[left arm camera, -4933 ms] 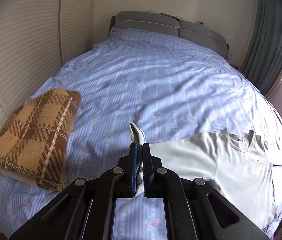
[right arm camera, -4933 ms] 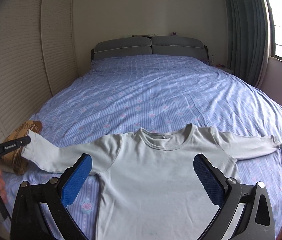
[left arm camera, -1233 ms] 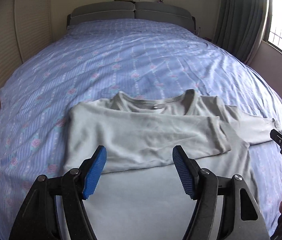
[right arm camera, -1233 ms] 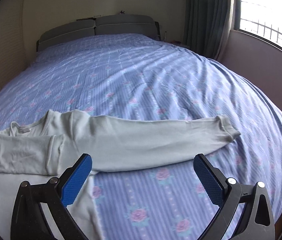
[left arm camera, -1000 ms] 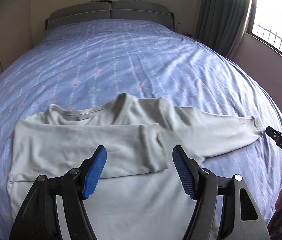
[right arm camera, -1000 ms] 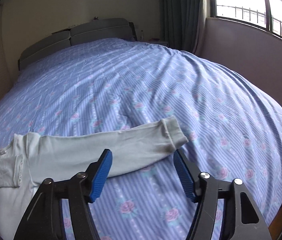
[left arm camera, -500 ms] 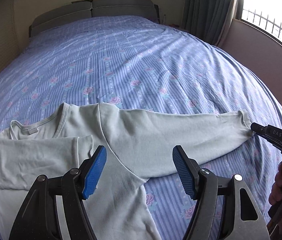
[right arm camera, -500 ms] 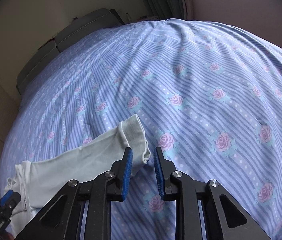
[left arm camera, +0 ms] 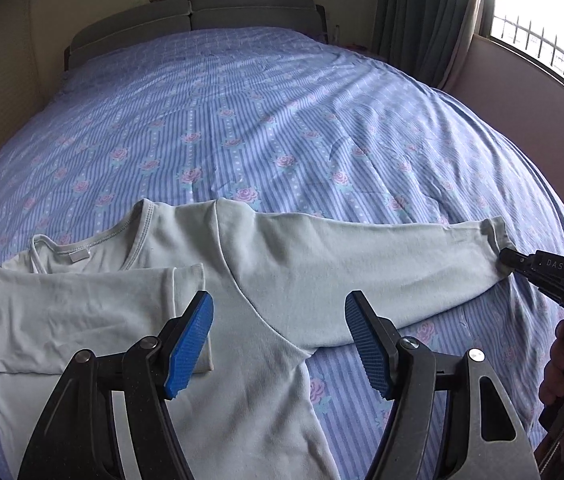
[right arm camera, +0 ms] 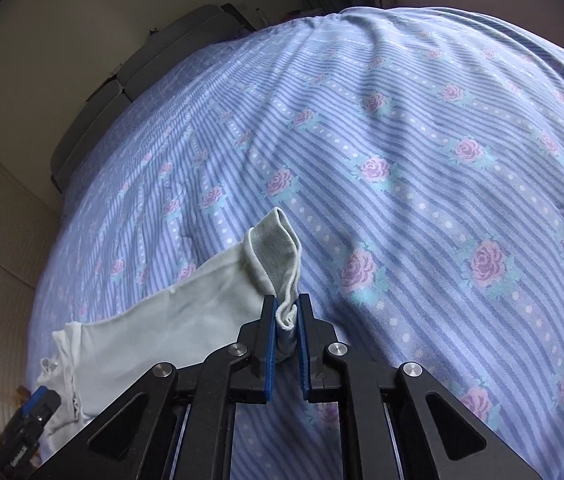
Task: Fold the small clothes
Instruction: 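Fold the held sleeve across the shirt body and open the right tool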
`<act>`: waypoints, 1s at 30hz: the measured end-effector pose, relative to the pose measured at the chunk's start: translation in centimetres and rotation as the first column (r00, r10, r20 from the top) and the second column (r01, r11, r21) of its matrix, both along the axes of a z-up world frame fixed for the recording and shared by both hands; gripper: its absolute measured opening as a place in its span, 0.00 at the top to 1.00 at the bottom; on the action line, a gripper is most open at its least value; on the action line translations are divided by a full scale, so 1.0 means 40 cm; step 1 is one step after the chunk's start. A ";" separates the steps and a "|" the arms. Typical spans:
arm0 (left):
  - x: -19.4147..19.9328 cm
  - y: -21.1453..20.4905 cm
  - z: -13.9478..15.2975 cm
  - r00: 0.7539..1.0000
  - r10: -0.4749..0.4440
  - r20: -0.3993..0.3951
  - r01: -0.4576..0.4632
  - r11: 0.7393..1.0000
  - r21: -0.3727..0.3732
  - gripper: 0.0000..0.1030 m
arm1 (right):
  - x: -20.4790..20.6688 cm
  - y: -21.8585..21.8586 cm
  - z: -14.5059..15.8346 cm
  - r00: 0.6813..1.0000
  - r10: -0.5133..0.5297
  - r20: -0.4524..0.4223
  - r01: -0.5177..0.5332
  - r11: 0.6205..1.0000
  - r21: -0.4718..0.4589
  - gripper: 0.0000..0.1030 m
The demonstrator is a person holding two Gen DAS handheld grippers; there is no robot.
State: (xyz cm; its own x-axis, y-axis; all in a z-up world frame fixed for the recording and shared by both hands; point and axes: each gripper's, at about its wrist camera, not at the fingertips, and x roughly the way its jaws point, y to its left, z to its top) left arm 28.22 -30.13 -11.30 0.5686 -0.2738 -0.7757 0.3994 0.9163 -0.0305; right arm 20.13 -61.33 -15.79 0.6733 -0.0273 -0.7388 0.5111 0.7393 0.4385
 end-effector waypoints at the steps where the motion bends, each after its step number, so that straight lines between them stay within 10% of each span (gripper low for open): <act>1: 0.000 0.007 0.005 1.000 0.003 0.003 -0.003 1.000 -0.002 0.34 | 0.000 0.008 0.015 1.000 0.000 0.009 0.000 1.000 -0.016 0.91; 19: 0.012 0.435 0.125 0.980 0.192 0.053 -0.188 0.979 -0.080 0.34 | 0.116 0.485 0.311 0.945 0.280 0.171 -0.246 0.949 -0.198 0.91; 30: -0.011 0.857 0.121 0.929 0.367 0.046 -0.360 0.926 -0.113 0.33 | 0.251 0.953 0.293 0.850 0.511 0.125 -0.467 0.842 -0.270 0.91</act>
